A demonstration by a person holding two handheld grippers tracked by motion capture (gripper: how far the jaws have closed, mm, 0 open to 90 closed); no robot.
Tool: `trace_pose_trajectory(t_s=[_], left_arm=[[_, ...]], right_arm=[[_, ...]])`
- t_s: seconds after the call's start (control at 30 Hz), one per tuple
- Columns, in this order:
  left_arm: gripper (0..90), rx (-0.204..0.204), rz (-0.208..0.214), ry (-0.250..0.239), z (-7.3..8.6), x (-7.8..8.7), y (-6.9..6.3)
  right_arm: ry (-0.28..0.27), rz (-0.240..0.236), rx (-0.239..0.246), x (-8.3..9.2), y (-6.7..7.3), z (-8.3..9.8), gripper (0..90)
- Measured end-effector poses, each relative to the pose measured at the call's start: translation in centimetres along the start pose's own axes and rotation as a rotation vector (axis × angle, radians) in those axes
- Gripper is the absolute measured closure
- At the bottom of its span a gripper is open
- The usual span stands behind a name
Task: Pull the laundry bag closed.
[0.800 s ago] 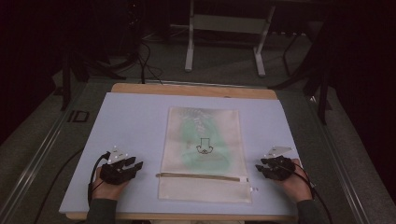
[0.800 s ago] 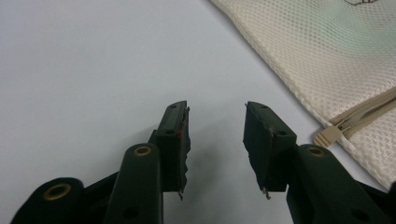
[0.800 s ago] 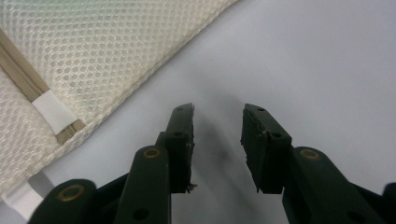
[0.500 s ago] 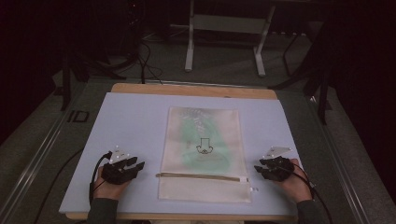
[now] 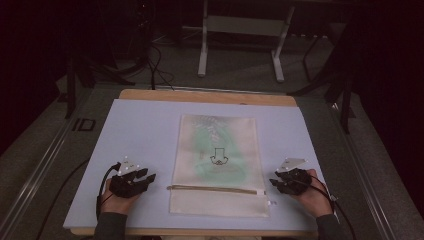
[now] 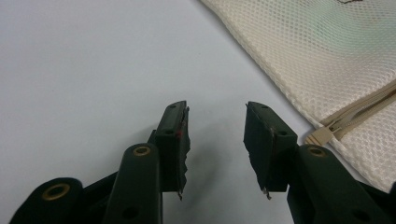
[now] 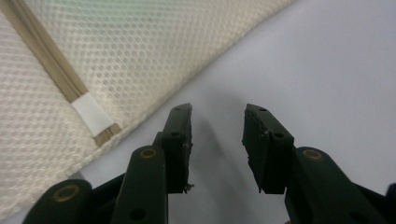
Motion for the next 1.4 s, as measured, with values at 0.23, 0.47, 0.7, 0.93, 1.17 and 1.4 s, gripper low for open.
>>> trace_pose_trajectory(t_s=[0.23,0.47,0.7,0.93,1.17,1.4], left_arm=[[62.0,-0.021,0.012,-0.024,-0.3,0.0,-0.5],[62.1,-0.026,0.018,-0.015,-0.3,-0.2,-0.7],[62.4,-0.033,0.027,-0.016,-0.3,-0.3,-1.0],[63.0,-0.037,0.031,-0.017,-0.3,-0.3,-1.2],[62.9,-0.038,0.029,-0.018,-0.3,-0.2,-1.2],[62.9,-0.038,0.028,-0.019,-0.3,-0.2,-1.2]], right_arm=[[-0.009,-0.033,0.032,0.5,0.6,-1.0,63.5],[-0.015,-0.067,0.097,0.7,1.6,-2.6,64.7],[-0.023,-0.11,0.145,0.5,2.8,-3.9,65.8],[-0.027,-0.141,0.172,0.0,4.0,-4.7,68.0],[-0.033,-0.171,0.202,-0.3,5.1,-5.6,68.8],[-0.042,-0.197,0.218,-0.8,6.2,-6.5,68.6]])
Point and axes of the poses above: each handheld gripper's, and its own axes: x roughly backward along the jaws, z roughly out of its underside, y roughly to its left, the point moved 7 cm from there along -x, roughly forward along the jaws, and after that the axes turned 6 degrees about z, right-handed, at the moved point
